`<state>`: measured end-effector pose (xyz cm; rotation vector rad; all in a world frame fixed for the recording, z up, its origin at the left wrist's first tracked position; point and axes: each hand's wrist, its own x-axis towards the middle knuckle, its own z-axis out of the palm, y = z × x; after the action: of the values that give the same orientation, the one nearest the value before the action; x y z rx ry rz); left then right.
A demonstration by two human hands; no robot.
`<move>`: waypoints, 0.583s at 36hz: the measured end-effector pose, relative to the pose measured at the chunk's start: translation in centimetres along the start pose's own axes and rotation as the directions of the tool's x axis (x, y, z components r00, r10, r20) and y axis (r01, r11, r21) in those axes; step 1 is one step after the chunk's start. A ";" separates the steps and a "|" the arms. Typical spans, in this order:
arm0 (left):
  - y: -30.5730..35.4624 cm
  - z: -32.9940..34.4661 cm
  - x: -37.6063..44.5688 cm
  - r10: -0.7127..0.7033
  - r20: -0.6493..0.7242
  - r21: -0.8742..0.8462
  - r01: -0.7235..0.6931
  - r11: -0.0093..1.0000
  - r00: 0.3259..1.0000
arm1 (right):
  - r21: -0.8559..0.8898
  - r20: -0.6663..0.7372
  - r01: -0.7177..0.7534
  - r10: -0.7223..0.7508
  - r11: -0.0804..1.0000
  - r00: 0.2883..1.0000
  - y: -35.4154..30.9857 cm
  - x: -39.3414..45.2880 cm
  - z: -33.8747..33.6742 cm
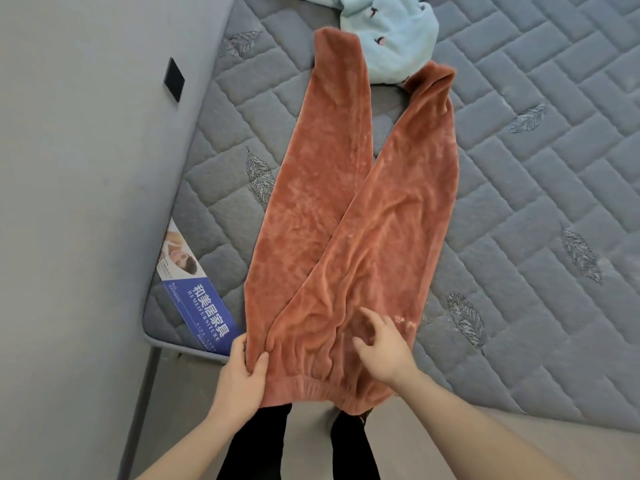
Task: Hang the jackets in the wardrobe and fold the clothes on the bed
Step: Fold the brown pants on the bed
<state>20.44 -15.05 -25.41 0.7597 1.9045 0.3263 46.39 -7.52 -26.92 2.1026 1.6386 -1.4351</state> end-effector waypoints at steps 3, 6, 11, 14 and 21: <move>2.3 0.4 -1.8 0.066 0.022 -0.051 -0.065 0.997 0.998 | 0.023 -0.043 -0.042 0.043 0.999 0.998 2.1 -1.9 -1.5; 4.9 0.9 -3.2 0.130 0.077 -0.095 -0.123 0.988 0.989 | 0.066 -0.051 -0.096 0.100 0.993 0.994 4.4 -3.4 -2.9; 9.9 3.4 -4.9 0.268 0.144 -0.239 -0.229 0.943 0.953 | 0.210 -0.089 -0.195 0.217 0.958 0.972 7.3 -4.5 -4.6; 12.8 6.1 -5.3 0.356 0.227 -0.233 -0.305 0.924 0.906 | 0.261 -0.100 -0.226 0.260 0.938 0.960 8.6 -4.7 -5.2; 16.0 14.6 -6.1 0.348 0.424 0.195 -0.460 0.866 0.836 | 0.343 -0.079 -0.291 0.336 0.893 0.939 11.6 -4.4 -6.4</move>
<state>40.91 -8.25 -19.00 1.3390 1.4248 0.1436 59.62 -11.53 -25.29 2.5515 1.0758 -1.5663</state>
